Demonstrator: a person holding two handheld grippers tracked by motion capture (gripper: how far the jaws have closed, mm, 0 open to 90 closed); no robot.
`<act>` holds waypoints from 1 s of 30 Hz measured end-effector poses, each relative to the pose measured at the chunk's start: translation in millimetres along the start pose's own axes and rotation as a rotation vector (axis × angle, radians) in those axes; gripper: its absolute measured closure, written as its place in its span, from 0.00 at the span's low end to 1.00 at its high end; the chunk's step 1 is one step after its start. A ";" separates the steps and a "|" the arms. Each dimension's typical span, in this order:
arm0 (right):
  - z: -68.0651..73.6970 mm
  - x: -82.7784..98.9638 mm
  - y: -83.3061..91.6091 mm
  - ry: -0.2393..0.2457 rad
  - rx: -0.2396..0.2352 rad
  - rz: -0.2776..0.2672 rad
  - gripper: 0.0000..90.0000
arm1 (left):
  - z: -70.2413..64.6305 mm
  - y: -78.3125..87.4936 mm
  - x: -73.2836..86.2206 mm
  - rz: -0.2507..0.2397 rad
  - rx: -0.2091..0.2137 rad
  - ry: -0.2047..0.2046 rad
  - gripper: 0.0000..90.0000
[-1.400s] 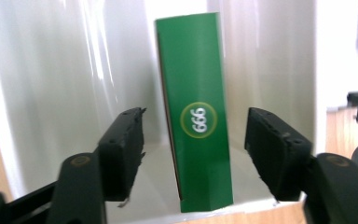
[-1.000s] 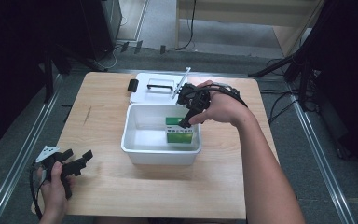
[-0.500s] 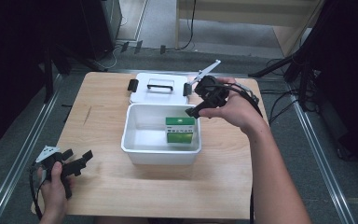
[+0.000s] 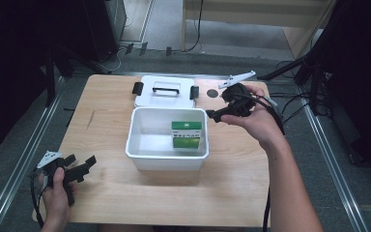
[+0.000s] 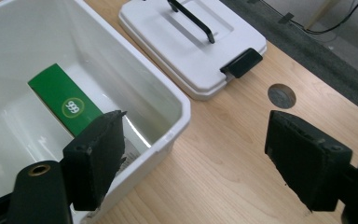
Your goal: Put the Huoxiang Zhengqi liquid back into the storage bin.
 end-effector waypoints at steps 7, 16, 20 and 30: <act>-12.4 19.6 2.1 -0.077 0.012 -0.051 0.23 | 0.0 0.2 0.0 0.001 0.000 0.002 0.10; -31.8 45.8 -0.9 -0.162 0.060 -0.159 0.24 | 0.0 0.1 0.1 0.000 0.000 0.003 0.10; -42.2 61.2 -4.7 -0.190 0.080 -0.197 0.24 | 0.0 0.1 0.1 0.001 0.000 0.002 0.10; -60.7 101.3 -8.3 -0.235 0.134 -0.309 0.25 | -0.3 0.1 0.0 0.001 -0.002 0.001 0.10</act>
Point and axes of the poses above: each handheld gripper's, and its own axes: y roughly backward along the jaws, x roughly out of its underside, z roughly to its left, the point moved 1 cm from there along -y, roughly forward along the jaws, and after that the axes turned 13 degrees about -y, right-handed, at the moved point
